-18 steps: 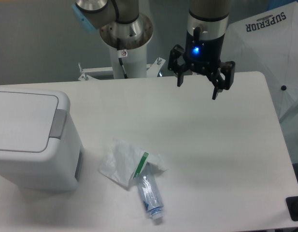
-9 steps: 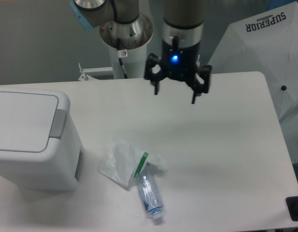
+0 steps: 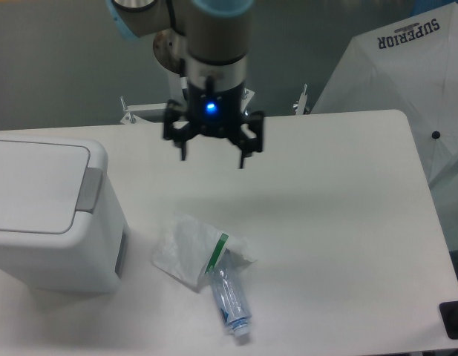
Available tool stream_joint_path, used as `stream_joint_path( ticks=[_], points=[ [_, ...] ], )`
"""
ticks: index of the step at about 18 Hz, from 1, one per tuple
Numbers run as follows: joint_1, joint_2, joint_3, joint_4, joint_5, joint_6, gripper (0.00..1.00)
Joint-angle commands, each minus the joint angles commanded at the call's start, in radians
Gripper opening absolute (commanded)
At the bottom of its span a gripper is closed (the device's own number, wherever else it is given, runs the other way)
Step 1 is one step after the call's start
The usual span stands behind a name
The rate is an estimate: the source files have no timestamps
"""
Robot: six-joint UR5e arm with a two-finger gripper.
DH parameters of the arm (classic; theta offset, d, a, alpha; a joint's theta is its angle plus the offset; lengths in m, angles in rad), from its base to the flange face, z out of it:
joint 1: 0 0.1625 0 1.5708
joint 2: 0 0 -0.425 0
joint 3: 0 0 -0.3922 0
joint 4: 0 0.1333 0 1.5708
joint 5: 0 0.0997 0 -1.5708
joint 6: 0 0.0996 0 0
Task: Open the trash can
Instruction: 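Move the gripper over to the grey lid of the white trash can, then lower the gripper fingers onto the grey lid edge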
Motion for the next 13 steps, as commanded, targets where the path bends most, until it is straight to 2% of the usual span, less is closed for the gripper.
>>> stream_joint_path(
  ticks=[3,7,11,13],
  points=[
    [-0.003,0.002,-0.028,0.095,-0.079,-0.132,1.0],
    [-0.018,-0.002,-0.058,0.177,-0.152,-0.224,1.0],
    [-0.038,-0.003,-0.113,0.298,-0.169,-0.278,1.0],
    [-0.041,-0.005,-0.12,0.306,-0.168,-0.277,1.0]
  ],
)
